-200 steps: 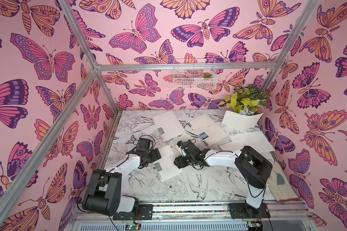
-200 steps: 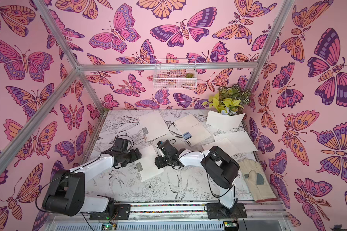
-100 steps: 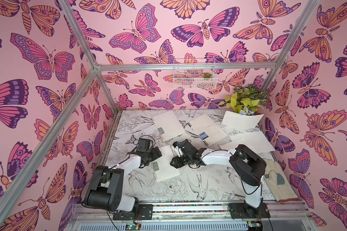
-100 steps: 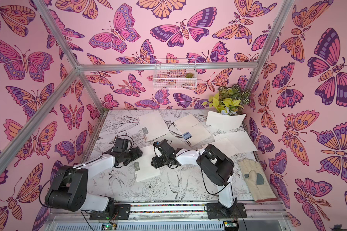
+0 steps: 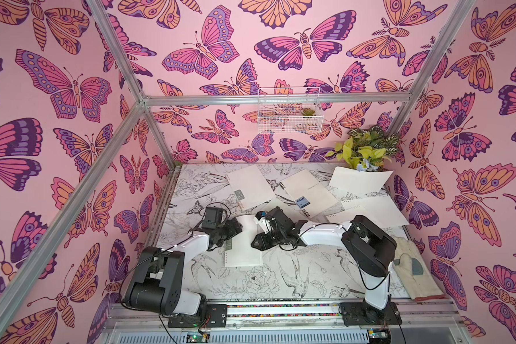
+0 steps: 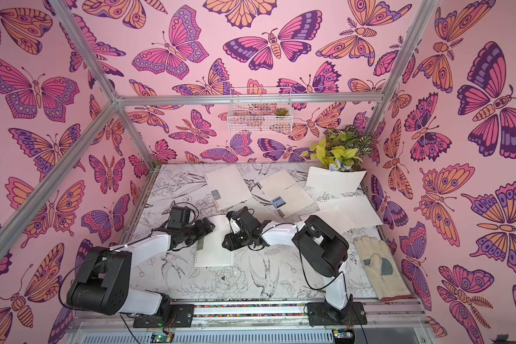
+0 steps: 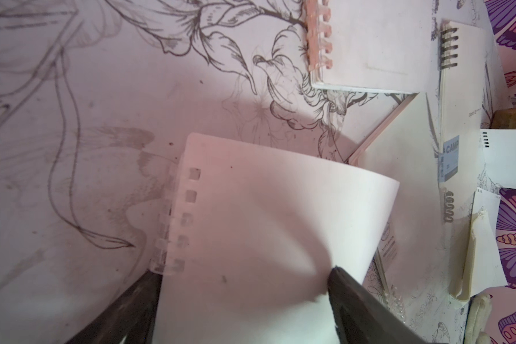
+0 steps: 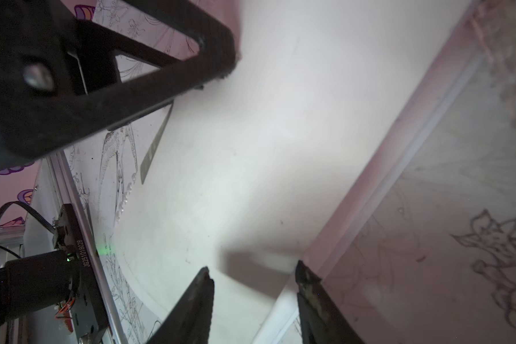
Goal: Tear off pages from different notebooks
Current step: Open the notebook at the center of the board.
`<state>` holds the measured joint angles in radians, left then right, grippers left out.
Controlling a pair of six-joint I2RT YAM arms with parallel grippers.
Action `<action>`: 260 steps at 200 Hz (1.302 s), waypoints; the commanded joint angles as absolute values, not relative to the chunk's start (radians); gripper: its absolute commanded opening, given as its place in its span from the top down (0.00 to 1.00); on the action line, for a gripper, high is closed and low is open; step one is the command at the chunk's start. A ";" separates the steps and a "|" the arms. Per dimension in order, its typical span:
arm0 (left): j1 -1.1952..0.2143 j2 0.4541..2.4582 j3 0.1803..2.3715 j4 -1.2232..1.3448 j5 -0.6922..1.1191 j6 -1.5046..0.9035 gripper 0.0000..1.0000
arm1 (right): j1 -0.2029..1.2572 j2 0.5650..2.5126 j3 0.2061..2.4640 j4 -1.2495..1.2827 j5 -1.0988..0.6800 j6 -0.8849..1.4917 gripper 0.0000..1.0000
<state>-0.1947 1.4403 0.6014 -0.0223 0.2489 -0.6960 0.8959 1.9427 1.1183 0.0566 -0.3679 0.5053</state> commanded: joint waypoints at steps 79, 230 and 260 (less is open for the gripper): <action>-0.203 1.411 0.517 0.082 0.385 -0.767 0.11 | 0.823 1.900 1.024 0.421 -0.550 0.707 0.43; -0.036 1.283 0.383 0.198 0.485 -0.846 0.00 | 0.871 1.887 1.138 0.288 -0.529 0.645 0.48; 0.017 1.173 0.354 0.243 0.504 -0.905 0.00 | 0.907 1.892 1.216 0.111 -0.416 0.546 0.54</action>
<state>-0.0128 1.2423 0.3748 0.1867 0.4538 -0.8513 0.8833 1.9244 1.1507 0.3244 -0.5278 0.6811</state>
